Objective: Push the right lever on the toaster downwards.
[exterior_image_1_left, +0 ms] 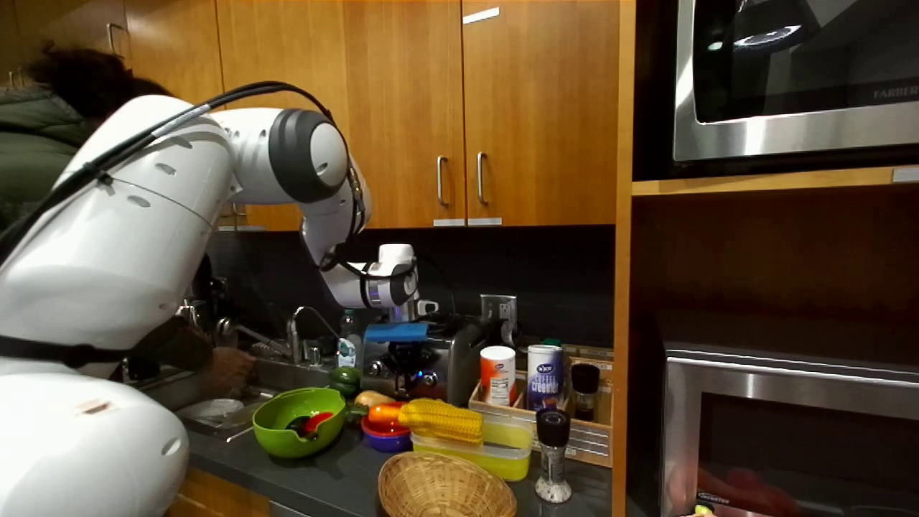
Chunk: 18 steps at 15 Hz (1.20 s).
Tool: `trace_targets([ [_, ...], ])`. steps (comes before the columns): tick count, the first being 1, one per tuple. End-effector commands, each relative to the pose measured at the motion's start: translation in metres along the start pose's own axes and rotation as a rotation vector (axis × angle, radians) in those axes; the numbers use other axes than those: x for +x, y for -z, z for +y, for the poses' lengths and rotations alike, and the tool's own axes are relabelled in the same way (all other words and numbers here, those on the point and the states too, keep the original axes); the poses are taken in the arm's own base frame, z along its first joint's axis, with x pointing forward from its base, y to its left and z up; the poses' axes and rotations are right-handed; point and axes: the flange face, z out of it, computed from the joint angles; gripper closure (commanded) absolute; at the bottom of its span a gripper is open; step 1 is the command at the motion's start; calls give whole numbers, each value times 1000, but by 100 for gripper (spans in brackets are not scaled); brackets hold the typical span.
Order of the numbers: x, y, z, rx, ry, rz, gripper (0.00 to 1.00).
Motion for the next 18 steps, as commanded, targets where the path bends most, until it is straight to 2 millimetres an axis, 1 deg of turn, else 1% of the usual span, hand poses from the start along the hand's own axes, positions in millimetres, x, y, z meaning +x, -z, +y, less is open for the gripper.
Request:
trace_targets([
  [1, 5, -25, 6, 44, 1, -6, 100],
  [9, 3, -24, 11, 108, -48, 29, 100],
  [18, 0, -20, 11, 155, -68, 46, 100],
])
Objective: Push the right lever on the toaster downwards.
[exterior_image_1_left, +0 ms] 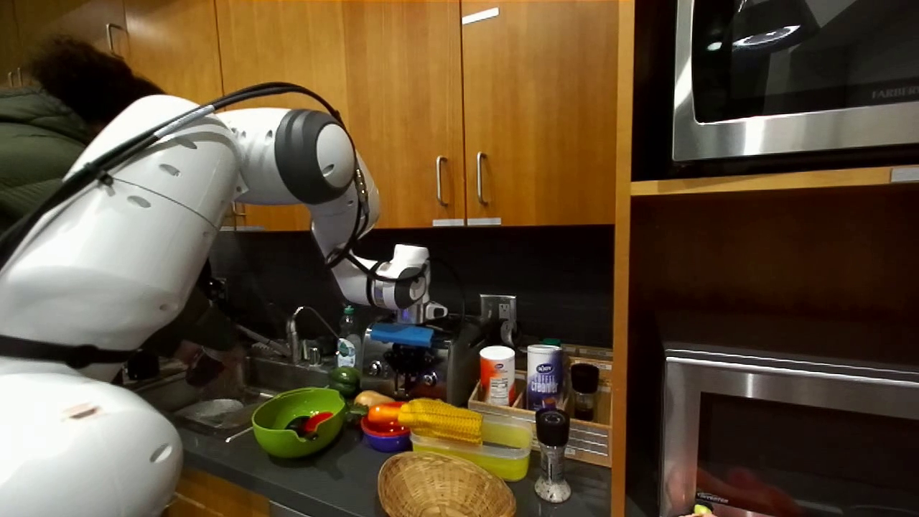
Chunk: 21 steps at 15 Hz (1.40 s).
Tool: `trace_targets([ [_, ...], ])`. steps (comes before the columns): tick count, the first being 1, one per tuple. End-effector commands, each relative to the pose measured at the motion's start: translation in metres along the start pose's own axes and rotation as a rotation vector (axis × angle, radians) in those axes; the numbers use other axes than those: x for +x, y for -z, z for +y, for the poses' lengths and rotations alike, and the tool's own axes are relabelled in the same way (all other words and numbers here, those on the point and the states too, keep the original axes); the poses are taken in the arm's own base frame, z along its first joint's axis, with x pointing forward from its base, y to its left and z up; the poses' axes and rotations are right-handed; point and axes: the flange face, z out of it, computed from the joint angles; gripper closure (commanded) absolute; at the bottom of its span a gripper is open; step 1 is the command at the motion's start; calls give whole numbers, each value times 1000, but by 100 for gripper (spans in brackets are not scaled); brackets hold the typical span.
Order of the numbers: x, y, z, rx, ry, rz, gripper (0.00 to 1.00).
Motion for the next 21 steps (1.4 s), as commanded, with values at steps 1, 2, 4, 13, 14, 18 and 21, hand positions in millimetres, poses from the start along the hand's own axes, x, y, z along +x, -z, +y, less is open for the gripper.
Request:
trace_targets([
  [1, 2, -18, -6, 41, 14, 27, 100],
  [2, 1, -18, -7, 45, 14, 28, 100],
  [4, 0, -18, -10, 50, 17, 30, 100],
  [13, -6, -38, -14, 44, 30, 3, 100],
  [14, -6, -39, -14, 45, 29, 0, 100],
  [18, -7, -42, -13, 49, 25, -2, 100],
  [21, -8, -44, -14, 46, 31, -5, 100],
])
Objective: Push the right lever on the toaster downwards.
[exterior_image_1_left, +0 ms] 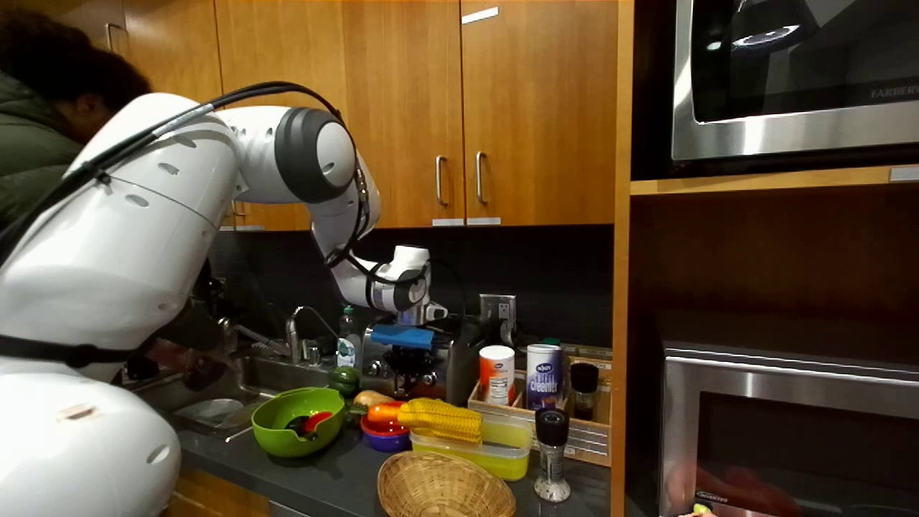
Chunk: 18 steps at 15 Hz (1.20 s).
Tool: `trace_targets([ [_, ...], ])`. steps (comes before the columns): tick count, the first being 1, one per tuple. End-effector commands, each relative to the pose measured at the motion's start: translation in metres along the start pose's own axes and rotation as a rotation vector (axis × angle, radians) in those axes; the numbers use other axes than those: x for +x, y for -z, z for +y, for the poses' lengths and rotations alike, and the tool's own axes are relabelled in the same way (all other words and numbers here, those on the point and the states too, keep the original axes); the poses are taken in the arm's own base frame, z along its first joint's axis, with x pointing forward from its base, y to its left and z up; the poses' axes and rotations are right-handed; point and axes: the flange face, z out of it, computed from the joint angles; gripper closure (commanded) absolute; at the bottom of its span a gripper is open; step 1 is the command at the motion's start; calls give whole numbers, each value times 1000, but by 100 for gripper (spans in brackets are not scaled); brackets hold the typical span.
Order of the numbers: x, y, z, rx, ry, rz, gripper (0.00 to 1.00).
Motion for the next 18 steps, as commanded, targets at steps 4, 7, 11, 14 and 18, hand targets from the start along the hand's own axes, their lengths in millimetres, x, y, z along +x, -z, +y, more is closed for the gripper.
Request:
trace_targets([
  [4, -4, -25, -26, 46, 55, 11, 100],
  [7, -6, -22, -34, 55, 74, 25, 100],
  [11, -10, -24, -48, 61, 119, 37, 100],
  [14, -12, -31, -65, 82, 144, 38, 100],
  [18, -12, -37, -56, 69, 143, 40, 100],
])
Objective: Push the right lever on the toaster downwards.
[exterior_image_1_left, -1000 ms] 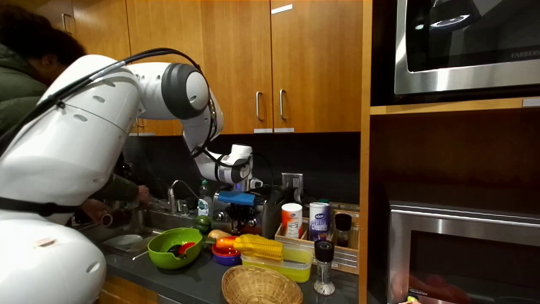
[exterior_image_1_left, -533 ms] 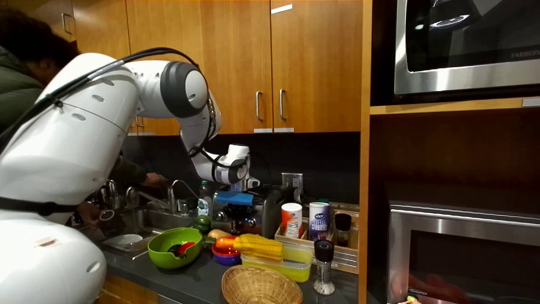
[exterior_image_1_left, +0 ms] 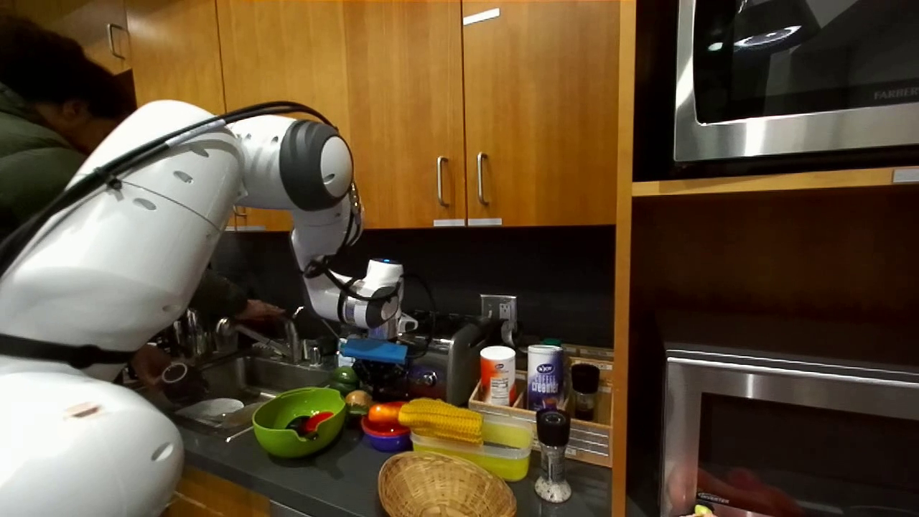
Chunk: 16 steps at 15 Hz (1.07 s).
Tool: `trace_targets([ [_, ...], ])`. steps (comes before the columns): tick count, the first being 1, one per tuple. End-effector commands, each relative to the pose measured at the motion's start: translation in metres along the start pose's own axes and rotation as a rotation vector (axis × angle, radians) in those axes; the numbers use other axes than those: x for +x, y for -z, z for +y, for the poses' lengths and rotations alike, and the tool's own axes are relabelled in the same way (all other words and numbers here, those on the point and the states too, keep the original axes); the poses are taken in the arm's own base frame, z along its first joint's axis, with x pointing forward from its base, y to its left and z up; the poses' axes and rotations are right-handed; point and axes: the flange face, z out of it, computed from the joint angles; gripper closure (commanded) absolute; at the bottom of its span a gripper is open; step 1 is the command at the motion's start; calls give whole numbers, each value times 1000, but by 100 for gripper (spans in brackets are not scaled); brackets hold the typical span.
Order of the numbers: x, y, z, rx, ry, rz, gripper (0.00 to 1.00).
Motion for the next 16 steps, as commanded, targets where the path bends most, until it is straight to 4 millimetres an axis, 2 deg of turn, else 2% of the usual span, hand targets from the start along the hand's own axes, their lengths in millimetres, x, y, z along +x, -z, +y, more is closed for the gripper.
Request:
trace_targets([
  [1, -3, -3, 16, 1, -6, 9, 100],
  [5, -5, 2, 22, -12, -4, 13, 100],
  [7, -7, 11, 19, -27, 18, 24, 100],
  [14, -14, 39, -10, -62, 112, 44, 100],
  [16, -17, 53, -23, -83, 148, 49, 100],
])
